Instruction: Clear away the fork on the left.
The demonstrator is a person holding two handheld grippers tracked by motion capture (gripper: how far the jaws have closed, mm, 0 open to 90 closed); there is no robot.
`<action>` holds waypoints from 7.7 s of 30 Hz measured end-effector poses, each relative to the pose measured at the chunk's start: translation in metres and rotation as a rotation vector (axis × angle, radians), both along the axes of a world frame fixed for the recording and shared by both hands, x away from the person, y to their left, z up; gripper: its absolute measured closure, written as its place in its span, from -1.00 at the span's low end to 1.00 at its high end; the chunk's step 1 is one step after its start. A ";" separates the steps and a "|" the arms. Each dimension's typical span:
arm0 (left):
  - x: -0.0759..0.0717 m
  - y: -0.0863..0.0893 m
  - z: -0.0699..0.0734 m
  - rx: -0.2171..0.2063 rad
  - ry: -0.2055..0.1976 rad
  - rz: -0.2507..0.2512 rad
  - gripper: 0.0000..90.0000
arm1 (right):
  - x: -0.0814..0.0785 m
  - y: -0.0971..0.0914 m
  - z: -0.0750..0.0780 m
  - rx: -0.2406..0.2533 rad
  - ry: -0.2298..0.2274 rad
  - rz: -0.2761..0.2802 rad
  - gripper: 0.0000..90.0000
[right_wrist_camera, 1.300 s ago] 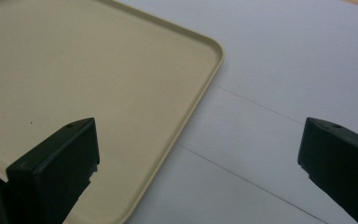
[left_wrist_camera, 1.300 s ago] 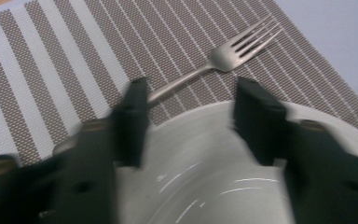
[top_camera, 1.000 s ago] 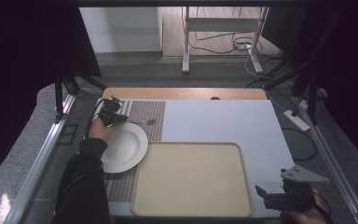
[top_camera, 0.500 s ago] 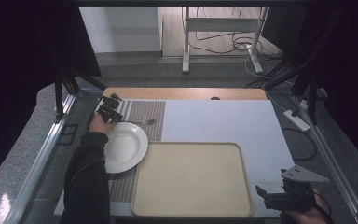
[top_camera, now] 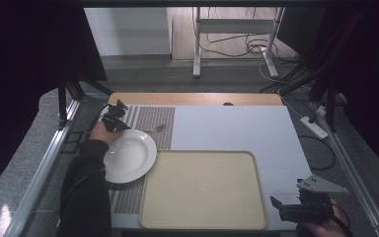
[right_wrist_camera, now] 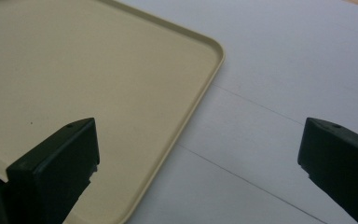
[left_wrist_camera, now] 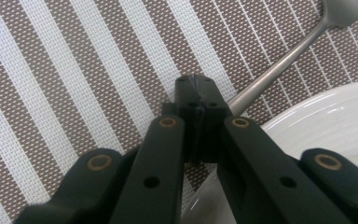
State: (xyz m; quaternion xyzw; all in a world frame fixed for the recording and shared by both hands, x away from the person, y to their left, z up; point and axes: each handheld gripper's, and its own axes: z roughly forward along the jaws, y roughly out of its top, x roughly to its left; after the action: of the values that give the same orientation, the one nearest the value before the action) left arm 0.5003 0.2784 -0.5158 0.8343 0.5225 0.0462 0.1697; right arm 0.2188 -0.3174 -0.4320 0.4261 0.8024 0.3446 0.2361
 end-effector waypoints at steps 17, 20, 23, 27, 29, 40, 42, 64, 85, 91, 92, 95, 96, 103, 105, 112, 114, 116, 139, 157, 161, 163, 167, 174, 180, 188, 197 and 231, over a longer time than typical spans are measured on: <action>0.015 -0.042 0.011 -0.024 -0.054 -0.097 -0.78 | 0.000 0.000 0.000 0.000 -0.001 0.001 -1.00; 0.019 -0.050 0.004 -0.029 -0.039 -0.113 -0.98 | 0.000 0.000 0.000 0.000 0.000 0.002 -1.00; 0.023 -0.059 -0.001 0.010 -0.023 -0.116 -0.98 | 0.000 -0.001 0.000 0.000 -0.001 0.001 -1.00; 0.027 -0.063 -0.006 0.081 -0.009 -0.138 -0.84 | 0.000 -0.001 0.000 0.004 -0.001 0.005 -1.00; 0.028 -0.061 -0.005 0.062 -0.008 -0.140 -0.79 | 0.000 -0.001 0.000 0.005 -0.002 0.004 -1.00; 0.018 -0.030 0.000 0.038 -0.088 -0.187 0.65 | 0.000 -0.001 0.000 0.003 0.000 0.005 -1.00; 0.017 -0.026 0.000 0.034 -0.087 -0.196 0.73 | 0.000 -0.001 0.000 0.003 0.000 0.006 -1.00; 0.001 0.018 0.033 0.117 -0.079 -0.154 0.88 | 0.000 -0.001 0.000 0.004 0.006 0.004 -1.00; -0.053 -0.001 0.045 -0.049 -0.098 -0.197 0.88 | 0.000 0.000 0.000 0.001 0.005 0.002 -1.00; -0.071 -0.011 0.043 -0.051 -0.104 -0.219 0.88 | 0.000 0.000 0.000 -0.007 0.001 0.000 -1.00; -0.074 -0.012 0.043 -0.047 -0.102 -0.224 0.87 | 0.000 0.000 0.000 -0.005 0.000 0.000 -1.00; -0.085 -0.016 0.042 -0.056 -0.105 -0.232 0.87 | -0.001 0.000 0.000 -0.006 0.000 0.000 -1.00; -0.088 -0.017 0.042 -0.054 -0.105 -0.233 0.87 | -0.001 0.000 0.000 -0.005 0.000 0.000 -1.00; -0.115 -0.025 0.045 -0.068 -0.118 -0.238 0.87 | -0.001 0.000 0.000 -0.008 -0.002 0.004 -1.00; -0.123 -0.028 0.045 -0.066 -0.115 -0.240 0.87 | -0.001 0.000 0.001 -0.007 0.000 0.005 -1.00; -0.148 -0.039 0.047 -0.078 -0.113 -0.235 0.87 | -0.001 0.000 0.001 -0.006 -0.002 0.006 -1.00; -0.156 -0.042 0.049 -0.077 -0.116 -0.236 0.87 | -0.002 0.000 0.001 -0.006 -0.003 0.006 -1.00; -0.163 -0.043 0.051 -0.085 -0.116 -0.233 0.87 | -0.002 0.000 0.001 -0.007 -0.003 0.007 -1.00; -0.219 -0.112 0.050 -0.092 -0.096 -0.280 0.87 | -0.002 0.002 0.000 -0.019 -0.010 0.010 -1.00; -0.211 -0.167 0.021 -0.033 -0.019 -0.352 0.87 | -0.002 0.003 0.000 -0.030 -0.010 0.015 -1.00; -0.209 -0.174 0.012 -0.002 -0.002 -0.374 0.85 | -0.002 0.003 0.000 -0.031 -0.009 0.016 -1.00; -0.209 -0.175 0.011 -0.010 -0.003 -0.386 0.82 | -0.002 0.003 0.000 -0.031 -0.009 0.017 -1.00; -0.208 -0.175 0.020 -0.044 -0.055 -0.385 0.73 | -0.002 0.003 0.000 -0.031 -0.008 0.017 -1.00; -0.203 -0.188 0.022 -0.082 -0.043 -0.429 0.96 | -0.002 0.003 0.000 -0.032 -0.008 0.018 -1.00; -0.197 -0.204 0.013 -0.042 -0.017 -0.472 0.96 | -0.002 0.003 0.000 -0.032 -0.009 0.017 -1.00; -0.193 -0.201 0.010 -0.022 -0.021 -0.455 0.96 | -0.002 0.002 0.000 -0.030 -0.009 0.018 -1.00; -0.186 -0.188 0.010 -0.021 -0.011 -0.399 0.96 | -0.002 0.002 0.000 -0.028 -0.010 0.021 -1.00; -0.166 -0.141 0.007 -0.064 0.028 -0.220 0.96 | -0.002 0.003 0.000 -0.031 -0.010 0.026 -1.00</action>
State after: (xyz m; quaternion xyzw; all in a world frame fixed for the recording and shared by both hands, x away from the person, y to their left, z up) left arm 0.3347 0.1370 -0.5085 0.8813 0.4313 -0.0010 0.1933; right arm 0.2166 -0.3143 -0.4321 0.4102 0.8119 0.3373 0.2424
